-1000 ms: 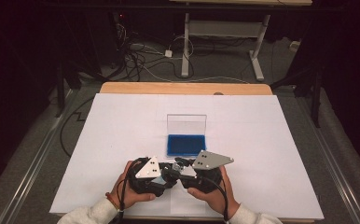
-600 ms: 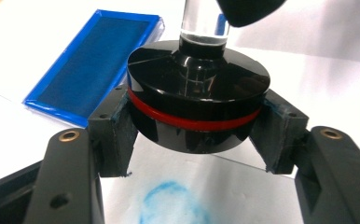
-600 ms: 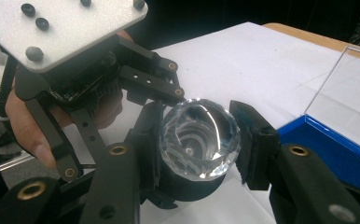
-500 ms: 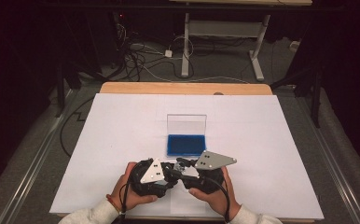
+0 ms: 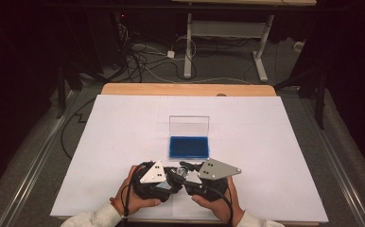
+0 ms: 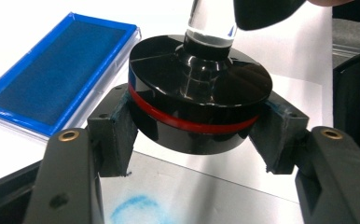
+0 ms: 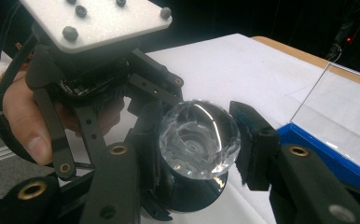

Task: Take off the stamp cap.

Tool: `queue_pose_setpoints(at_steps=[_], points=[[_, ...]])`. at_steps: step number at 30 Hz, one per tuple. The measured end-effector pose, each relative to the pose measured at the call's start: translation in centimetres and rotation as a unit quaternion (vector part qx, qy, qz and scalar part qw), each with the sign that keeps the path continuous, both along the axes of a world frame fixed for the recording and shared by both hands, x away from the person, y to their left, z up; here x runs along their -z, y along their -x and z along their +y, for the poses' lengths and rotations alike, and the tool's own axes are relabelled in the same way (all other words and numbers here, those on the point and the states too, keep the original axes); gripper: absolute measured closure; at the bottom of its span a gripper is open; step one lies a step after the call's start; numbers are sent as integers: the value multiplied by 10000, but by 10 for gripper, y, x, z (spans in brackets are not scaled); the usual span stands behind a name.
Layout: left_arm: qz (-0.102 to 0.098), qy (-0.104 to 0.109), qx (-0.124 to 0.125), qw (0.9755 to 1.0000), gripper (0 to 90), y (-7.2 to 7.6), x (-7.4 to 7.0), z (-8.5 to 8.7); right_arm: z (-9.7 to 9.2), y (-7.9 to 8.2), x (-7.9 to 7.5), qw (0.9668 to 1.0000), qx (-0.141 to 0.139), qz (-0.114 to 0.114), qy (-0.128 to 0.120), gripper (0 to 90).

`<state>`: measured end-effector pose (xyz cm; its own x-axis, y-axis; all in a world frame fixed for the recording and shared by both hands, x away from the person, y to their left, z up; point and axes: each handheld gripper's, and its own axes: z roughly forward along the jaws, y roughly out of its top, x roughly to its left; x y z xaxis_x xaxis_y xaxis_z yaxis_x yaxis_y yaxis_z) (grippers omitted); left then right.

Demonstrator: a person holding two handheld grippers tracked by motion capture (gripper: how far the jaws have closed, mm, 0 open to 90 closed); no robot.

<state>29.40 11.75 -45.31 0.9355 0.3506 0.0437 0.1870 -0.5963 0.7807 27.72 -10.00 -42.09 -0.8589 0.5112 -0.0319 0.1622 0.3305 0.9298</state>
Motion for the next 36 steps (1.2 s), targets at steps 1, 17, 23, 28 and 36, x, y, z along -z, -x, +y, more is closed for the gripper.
queue_pose_setpoints(at_steps=[1, 17, 23, 28, 36], points=[[23, 18, 31, 10000, 367, -1, 0, 0, 0, 0, 0, 10000, -25, -22, 24, 577], [-195, -62, -634, 9978, 367, -12, -3, 31, -20, 12, -19, 9979, 79, -622, -134, 576], [-325, -30, -899, 9954, 367, -13, -7, 54, -37, 4, -21, 9985, 216, -505, -42, 576], [-418, -41, -1047, 9936, 366, -11, -10, 71, -51, -2, -20, 9983, 354, -439, 132, 576], [-520, -164, -1157, 9918, 366, -3, -8, 91, -72, -17, -22, 9969, 688, -323, 183, 576]])
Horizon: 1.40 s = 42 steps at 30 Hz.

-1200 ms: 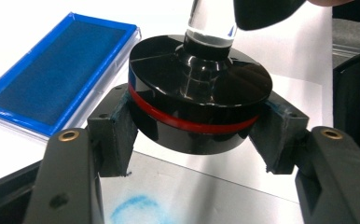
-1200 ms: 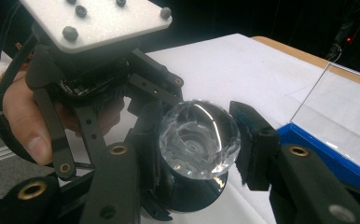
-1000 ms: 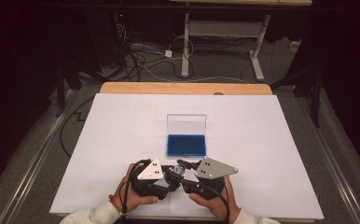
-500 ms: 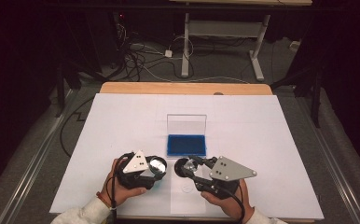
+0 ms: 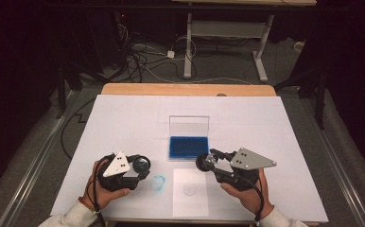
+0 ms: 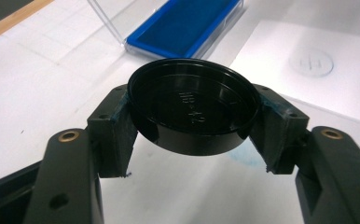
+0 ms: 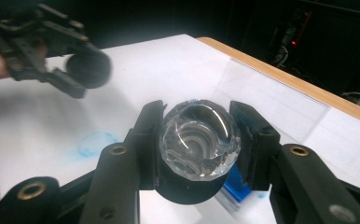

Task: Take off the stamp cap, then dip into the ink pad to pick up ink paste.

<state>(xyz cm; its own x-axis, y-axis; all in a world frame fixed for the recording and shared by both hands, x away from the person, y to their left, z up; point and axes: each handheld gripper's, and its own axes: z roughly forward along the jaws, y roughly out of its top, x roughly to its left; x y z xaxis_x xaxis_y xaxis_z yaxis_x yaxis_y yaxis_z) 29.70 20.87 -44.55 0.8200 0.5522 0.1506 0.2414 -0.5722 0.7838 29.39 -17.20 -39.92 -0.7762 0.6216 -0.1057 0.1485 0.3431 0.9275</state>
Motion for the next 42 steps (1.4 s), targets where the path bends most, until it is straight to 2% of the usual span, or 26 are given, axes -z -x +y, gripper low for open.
queue_pose_setpoints(at_steps=[6, 9, 13, 16, 20, 22, 29, 30, 31, 33, 36, 38, 40, 42], points=[[2, 30, -88, 10000, 366, 5, 1, 14, -13, -9, 1, 9998, 173, 32, -24, 576], [-45, 35, -186, 9998, 366, 6, 1, 18, -18, -12, 0, 9997, 155, 122, -107, 575], [-74, 12, -217, 9997, 366, 8, 1, 20, -21, -14, -2, 9997, 240, 67, -70, 576], [-57, 66, -226, 9997, 366, 8, 0, 20, -22, -15, -3, 9996, 260, 83, 18, 576], [-39, -56, -211, 9998, 366, 8, 2, 18, -23, -14, -7, 9994, 328, 3, 112, 576], [-40, -22, -214, 9998, 366, 8, 2, 19, -22, -14, -8, 9993, 314, -22, 208, 575], [24, 17, -261, 9997, 365, 8, 2, 21, -19, -20, -14, 9992, 278, 28, 273, 576], [39, 23, -278, 9996, 365, 7, 2, 21, -18, -21, -15, 9993, 272, 22, 256, 575], [80, 143, -325, 9993, 366, 8, 3, 19, -19, -23, -18, 9994, 259, 22, 248, 575], [103, 183, -367, 9991, 365, 7, 5, 19, -20, -27, -22, 9995, 249, 43, 197, 575], [185, 247, -413, 9987, 365, 5, 6, 20, -19, -35, -30, 9990, 347, 104, 248, 575], [192, 246, -430, 9986, 366, 4, 6, 19, -18, -39, -35, 9986, 430, 57, 300, 575], [197, 238, -428, 9986, 365, 3, 6, 17, -17, -45, -42, 9987, 407, 104, 276, 575], [205, 368, -449, 9981, 365, 3, 7, 15, -14, -50, -49, 9985, 430, 75, 340, 575]])
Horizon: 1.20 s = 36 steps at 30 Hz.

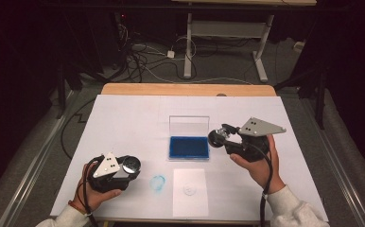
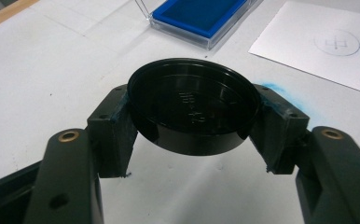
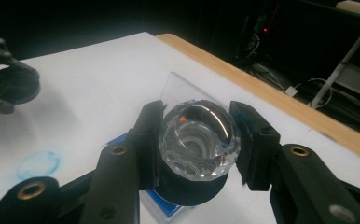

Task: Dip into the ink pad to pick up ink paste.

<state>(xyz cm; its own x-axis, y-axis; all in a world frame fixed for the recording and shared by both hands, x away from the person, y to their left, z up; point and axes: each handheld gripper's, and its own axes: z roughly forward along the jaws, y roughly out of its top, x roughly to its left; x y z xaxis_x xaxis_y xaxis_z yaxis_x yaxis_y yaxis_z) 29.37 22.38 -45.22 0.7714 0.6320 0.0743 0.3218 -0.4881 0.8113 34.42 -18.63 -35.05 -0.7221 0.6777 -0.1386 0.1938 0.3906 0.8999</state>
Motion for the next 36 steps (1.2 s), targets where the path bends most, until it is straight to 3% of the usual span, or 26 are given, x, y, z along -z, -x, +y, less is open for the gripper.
queue_pose_setpoints(at_steps=[9, 15, 18, 19, 20, 27, 36], points=[[-15, -142, 91, 9999, 365, -1, -1, 0, 22, -24, -21, 9996, -116, 89, 261, 575], [22, -47, 85, 9999, 365, -1, -1, 0, 45, -36, -18, 9982, -198, 187, 526, 575], [-55, -84, 161, 9998, 365, 1, -3, 1, 62, -40, -12, 9969, -265, 233, 705, 575], [-100, -227, 233, 9994, 365, 0, -4, 1, 68, -41, -10, 9964, -281, 251, 765, 575], [-96, -241, 245, 9994, 365, 1, -3, 0, 74, -42, -7, 9956, -266, 266, 858, 575], [-35, -175, 268, 9995, 365, 1, -3, 0, 110, -56, 21, 9880, -411, 633, 1350, 575], [-11, -228, 270, 9994, 365, 0, -2, 0, 129, -71, 56, 9798, -442, 1027, 1659, 575]])
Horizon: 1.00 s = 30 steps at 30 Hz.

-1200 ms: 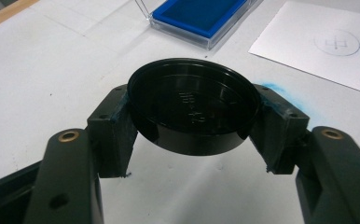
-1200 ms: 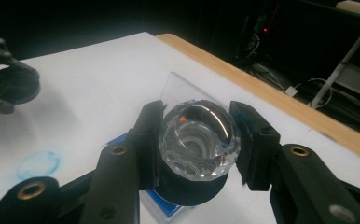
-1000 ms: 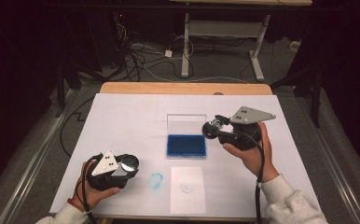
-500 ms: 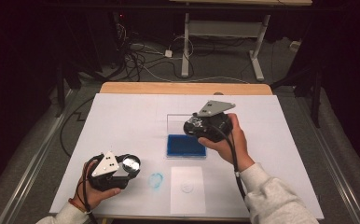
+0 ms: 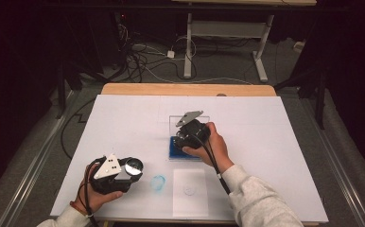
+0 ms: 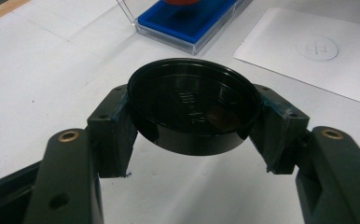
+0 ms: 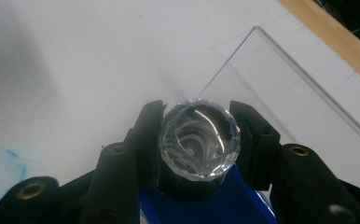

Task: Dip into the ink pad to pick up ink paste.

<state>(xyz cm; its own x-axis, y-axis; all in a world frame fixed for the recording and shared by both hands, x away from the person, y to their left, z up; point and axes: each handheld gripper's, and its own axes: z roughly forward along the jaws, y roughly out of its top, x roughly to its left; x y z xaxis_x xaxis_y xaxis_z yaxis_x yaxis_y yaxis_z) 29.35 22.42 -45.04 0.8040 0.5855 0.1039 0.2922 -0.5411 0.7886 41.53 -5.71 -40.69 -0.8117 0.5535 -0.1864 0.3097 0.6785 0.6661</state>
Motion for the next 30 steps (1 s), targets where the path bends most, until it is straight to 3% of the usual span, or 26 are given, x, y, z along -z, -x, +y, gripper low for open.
queue_pose_setpoints(at_steps=[8, 13, 27, 30], points=[[6, -35, 2, 10000, 365, 0, 1, 0, 2, -6, 15, 9997, 71, 200, 144, 575], [55, -65, 3, 10000, 365, -2, 2, 0, -1, -8, 17, 9995, 110, 282, -20, 575], [72, -130, 23, 9999, 365, -1, 3, -3, -3, -7, 21, 9991, 294, 276, -158, 574], [74, -129, 8, 9999, 365, 0, 3, -3, -2, -7, 21, 9992, 305, 229, -96, 574]])
